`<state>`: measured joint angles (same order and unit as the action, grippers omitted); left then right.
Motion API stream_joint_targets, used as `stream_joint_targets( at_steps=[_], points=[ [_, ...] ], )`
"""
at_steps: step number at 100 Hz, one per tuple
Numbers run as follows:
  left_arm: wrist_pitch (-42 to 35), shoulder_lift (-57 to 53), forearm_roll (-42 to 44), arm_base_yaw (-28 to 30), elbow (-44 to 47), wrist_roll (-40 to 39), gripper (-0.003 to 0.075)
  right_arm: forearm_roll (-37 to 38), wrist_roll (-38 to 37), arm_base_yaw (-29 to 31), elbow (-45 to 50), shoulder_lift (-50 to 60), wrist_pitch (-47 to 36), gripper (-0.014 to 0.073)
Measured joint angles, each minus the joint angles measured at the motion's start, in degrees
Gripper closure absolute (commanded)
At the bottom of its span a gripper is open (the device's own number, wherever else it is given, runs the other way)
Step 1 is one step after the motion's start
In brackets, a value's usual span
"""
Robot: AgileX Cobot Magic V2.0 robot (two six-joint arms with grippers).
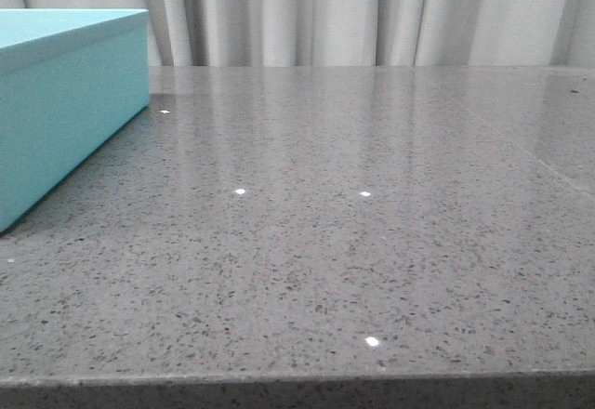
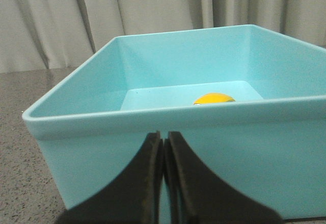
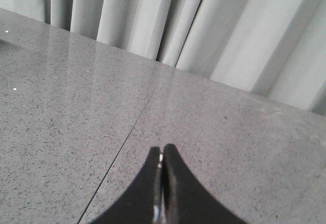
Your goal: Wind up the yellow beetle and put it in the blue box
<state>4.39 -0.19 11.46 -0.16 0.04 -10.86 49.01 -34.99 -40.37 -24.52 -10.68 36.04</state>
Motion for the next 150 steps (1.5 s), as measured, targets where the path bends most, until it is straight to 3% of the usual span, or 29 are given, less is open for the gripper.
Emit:
stream_joint_targets(
  at_steps=[9,31,51,70,85,107,150],
  points=[
    [0.00,0.00,0.00,0.00,0.00,0.00,0.0740,-5.58,3.14,2.90,0.00,0.08,0.00,0.0662],
    [0.00,0.00,0.00,0.00,0.00,0.00,0.0740,-22.11,18.94,13.62,1.94,3.29,-2.30,0.0662],
    [0.00,0.00,0.00,0.00,0.00,0.00,0.0740,-35.08,25.13,25.30,8.64,10.90,-7.03,0.0662],
    [-0.05,0.00,0.00,0.00,0.00,0.00,0.0740,-44.74,29.98,34.79,15.07,11.36,-11.85,0.0662],
    [-0.05,0.00,0.00,0.00,0.00,0.00,0.0740,-46.94,30.61,38.92,19.52,11.36,-18.98,0.0662],
    [-0.05,0.00,0.00,0.00,0.00,0.00,0.0740,-47.05,30.90,39.49,25.22,11.36,-27.62,0.0662],
    [-0.05,0.00,0.00,0.00,0.00,0.00,0.0740,-47.05,30.90,39.49,26.10,11.36,-30.76,0.0662]
  ],
)
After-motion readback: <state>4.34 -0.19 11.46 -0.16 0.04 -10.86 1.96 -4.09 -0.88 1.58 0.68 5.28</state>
